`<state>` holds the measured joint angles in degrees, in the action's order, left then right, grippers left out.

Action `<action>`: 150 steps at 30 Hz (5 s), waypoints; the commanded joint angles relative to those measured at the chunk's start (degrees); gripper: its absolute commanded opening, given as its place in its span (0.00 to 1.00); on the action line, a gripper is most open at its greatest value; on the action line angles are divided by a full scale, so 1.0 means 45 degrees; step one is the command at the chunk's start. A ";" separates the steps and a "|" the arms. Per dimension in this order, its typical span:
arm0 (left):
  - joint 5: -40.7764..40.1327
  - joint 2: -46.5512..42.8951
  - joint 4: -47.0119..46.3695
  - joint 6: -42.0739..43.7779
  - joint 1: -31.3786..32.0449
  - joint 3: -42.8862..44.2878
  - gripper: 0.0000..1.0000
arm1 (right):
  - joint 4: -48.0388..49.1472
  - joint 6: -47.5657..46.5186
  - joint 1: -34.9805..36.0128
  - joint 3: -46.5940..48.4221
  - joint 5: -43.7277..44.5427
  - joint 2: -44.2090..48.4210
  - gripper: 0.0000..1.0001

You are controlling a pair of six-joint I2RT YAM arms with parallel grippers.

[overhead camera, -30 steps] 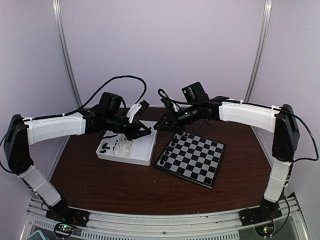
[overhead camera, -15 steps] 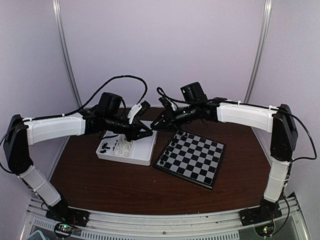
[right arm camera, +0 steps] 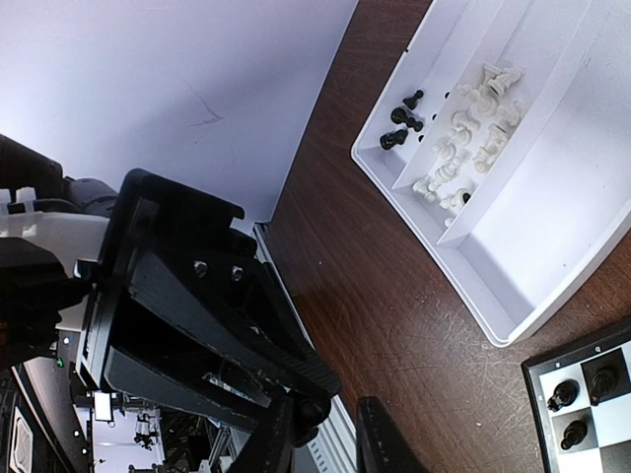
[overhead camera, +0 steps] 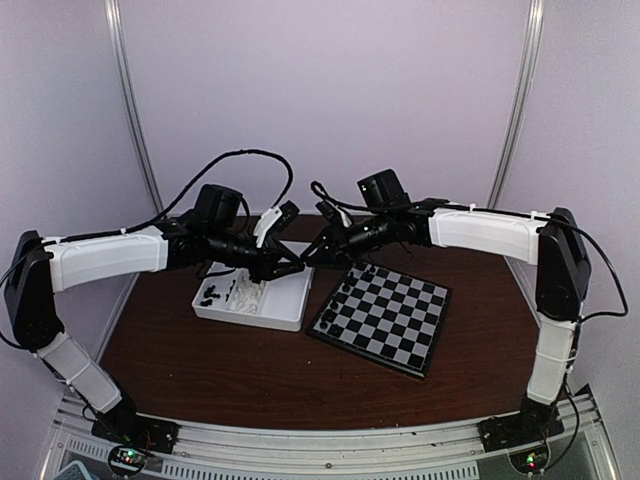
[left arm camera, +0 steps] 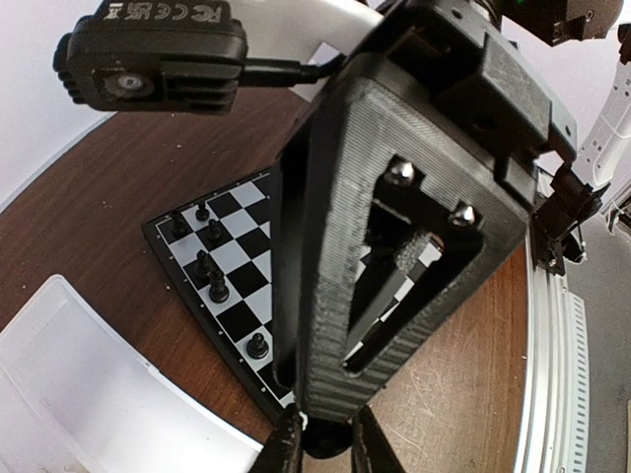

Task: Set up the chess pieces on the board
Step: Place the chess piece on the chessboard, then pick up the chess piece from the storage box.

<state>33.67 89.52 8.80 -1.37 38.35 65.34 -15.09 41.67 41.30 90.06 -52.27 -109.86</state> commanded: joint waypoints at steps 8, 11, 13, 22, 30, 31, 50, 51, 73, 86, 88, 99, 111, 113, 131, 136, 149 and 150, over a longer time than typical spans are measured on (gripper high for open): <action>0.0167 -0.0338 -0.0472 0.0169 0.0052 0.0050 0.18 | -0.0060 -0.0200 0.0217 0.0473 -0.0239 -0.0278 0.12; 0.0092 -0.0341 -0.0402 0.0168 0.0052 0.0050 0.20 | 0.0104 -0.0145 0.0217 0.0458 -0.0313 -0.0173 0.06; -0.0039 -0.0383 -0.0401 0.0170 0.0062 -0.0001 0.22 | 0.0404 -0.0058 0.0217 0.0344 -0.0373 -0.0047 0.04; -0.2272 -0.1105 -0.1008 -0.0312 0.0053 -0.0859 0.65 | -0.1323 -0.1728 0.0040 0.0389 0.1104 0.0313 0.00; -0.5040 -0.1709 -0.1321 -0.1564 -0.0160 -0.1884 0.74 | -0.4406 -0.5260 -0.0088 0.0001 0.5228 0.1170 0.00; -0.5478 -0.1762 -0.1260 -0.1746 -0.0221 -0.1928 0.75 | -0.4542 -0.5642 -0.0036 -0.0219 0.5910 0.1355 0.00; -1.0720 -0.2388 0.1197 -0.4031 -0.1490 -0.1879 0.80 | -0.0248 -0.7646 0.1584 -0.4935 0.9968 0.1797 0.01; -1.0719 -0.2384 0.1222 -0.4015 -0.1490 -0.1873 0.80 | -0.0148 -0.7667 0.1653 -0.4967 1.0099 0.1707 0.02; -1.0910 -0.2431 0.1406 -0.3837 -0.1510 -0.1766 0.80 | 0.0903 -0.7571 0.1858 -0.5082 1.0108 0.0223 0.02; -1.0857 -0.2421 0.1373 -0.3886 -0.1510 -0.1884 0.80 | 0.0966 -0.7541 0.1936 -0.5134 1.0192 0.0044 0.06; -1.0861 -0.2421 0.1370 -0.3886 -0.1510 -0.1884 0.80 | 0.0978 -0.7541 0.1925 -0.5146 1.0225 0.0073 0.10; -1.0824 -0.2463 0.1545 -0.4027 -0.1548 -0.1903 0.81 | 0.1065 -0.7445 0.1953 -0.5466 1.0686 0.0777 0.20; -0.9420 -0.1739 0.2808 -0.5138 -0.2924 -0.1979 0.64 | 0.1533 -0.7519 0.1955 -0.6201 1.0869 0.3157 0.25; -0.9224 -0.1316 0.3304 -0.5155 -0.3178 -0.1751 0.58 | 0.1479 -0.7574 0.1933 -0.6206 1.0885 0.3527 0.25; -0.7545 0.2701 0.6991 -0.3197 -0.4147 0.1928 0.28 | 0.1295 -0.7561 0.1936 -0.6043 1.0813 0.4210 0.27; -0.7277 0.3004 0.6399 -0.3096 -0.4147 0.2217 0.28 | 0.1239 -0.7599 0.1931 -0.6059 1.0818 0.4271 0.27; -0.6369 0.4714 0.6454 -0.3034 -0.4147 0.3758 0.25 | 0.1197 -0.7639 0.1936 -0.6068 1.0864 0.4316 0.27; -0.6367 0.4790 0.6455 -0.3034 -0.4147 0.3819 0.25 | 0.1170 -0.7651 0.1936 -0.6051 1.0891 0.4302 0.27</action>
<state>3.68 109.71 38.65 -15.90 19.77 80.25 -9.61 7.64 49.76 62.74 -4.43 -91.77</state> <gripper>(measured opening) 0.253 0.273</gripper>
